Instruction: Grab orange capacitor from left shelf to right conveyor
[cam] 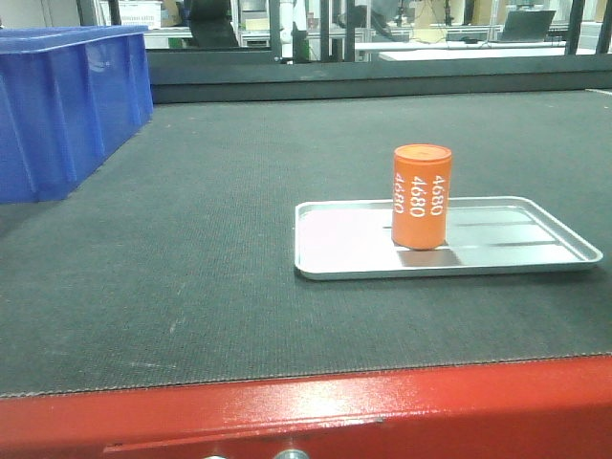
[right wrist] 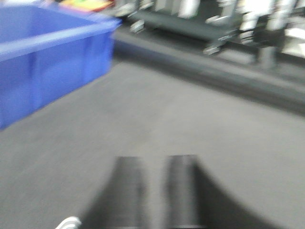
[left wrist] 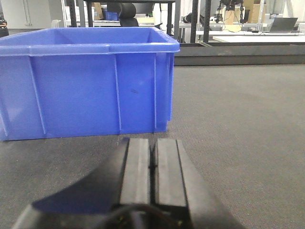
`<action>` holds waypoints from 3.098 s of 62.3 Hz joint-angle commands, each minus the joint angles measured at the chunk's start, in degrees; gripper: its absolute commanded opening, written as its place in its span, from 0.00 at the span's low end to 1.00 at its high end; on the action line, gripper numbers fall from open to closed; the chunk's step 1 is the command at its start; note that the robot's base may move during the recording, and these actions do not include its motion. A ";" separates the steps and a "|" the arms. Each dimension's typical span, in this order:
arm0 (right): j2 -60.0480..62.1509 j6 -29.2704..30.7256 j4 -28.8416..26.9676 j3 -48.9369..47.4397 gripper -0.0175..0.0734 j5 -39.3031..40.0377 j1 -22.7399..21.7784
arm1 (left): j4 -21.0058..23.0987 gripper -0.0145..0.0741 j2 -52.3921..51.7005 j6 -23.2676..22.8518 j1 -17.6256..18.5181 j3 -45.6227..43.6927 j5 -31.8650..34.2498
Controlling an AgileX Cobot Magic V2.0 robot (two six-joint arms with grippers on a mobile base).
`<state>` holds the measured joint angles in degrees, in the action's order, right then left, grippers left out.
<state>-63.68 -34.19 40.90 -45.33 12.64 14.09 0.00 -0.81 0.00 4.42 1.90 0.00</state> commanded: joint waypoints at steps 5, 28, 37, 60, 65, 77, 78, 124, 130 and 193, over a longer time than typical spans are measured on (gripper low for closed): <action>10.14 -1.39 -1.17 -1.92 0.26 -7.97 -0.44 | 0.31 0.05 0.58 0.00 0.11 -0.45 5.18; 15.96 -1.34 -1.17 -1.92 0.25 -16.34 -0.44 | 0.31 0.05 0.58 0.00 0.11 -0.45 5.18; 15.74 -1.34 -1.17 -1.92 0.25 -16.02 -0.44 | 0.31 0.05 0.58 0.00 0.11 -0.45 5.18; 17.70 -0.33 -2.98 -1.16 0.25 -19.19 -2.11 | 0.31 0.05 0.58 0.00 0.11 -0.45 5.18; 20.84 3.31 -8.04 -0.09 0.25 -20.87 -5.63 | 0.31 0.05 0.58 0.00 0.11 -0.45 5.18; 32.30 16.17 -24.24 10.56 0.25 -11.50 -12.02 | 0.31 0.05 0.58 0.00 0.11 -0.45 5.18; 33.83 17.30 -26.39 12.37 0.25 -10.04 -12.28 | 0.31 0.05 0.58 0.00 0.11 -0.45 5.18; 65.43 26.27 -39.14 47.27 0.25 -2.25 -12.75 | 0.31 0.05 0.58 0.00 0.11 -0.45 5.18; 65.43 26.21 -39.14 47.26 0.25 -1.97 -12.75 | 0.31 0.05 0.58 0.00 0.11 -0.45 5.18; 65.43 26.26 -39.14 47.26 0.25 -1.64 -12.75 | 0.31 0.05 0.58 0.00 0.11 -0.45 5.18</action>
<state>0.56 -8.59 1.78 1.75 5.66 1.57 0.00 -0.81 0.00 4.42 1.90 0.00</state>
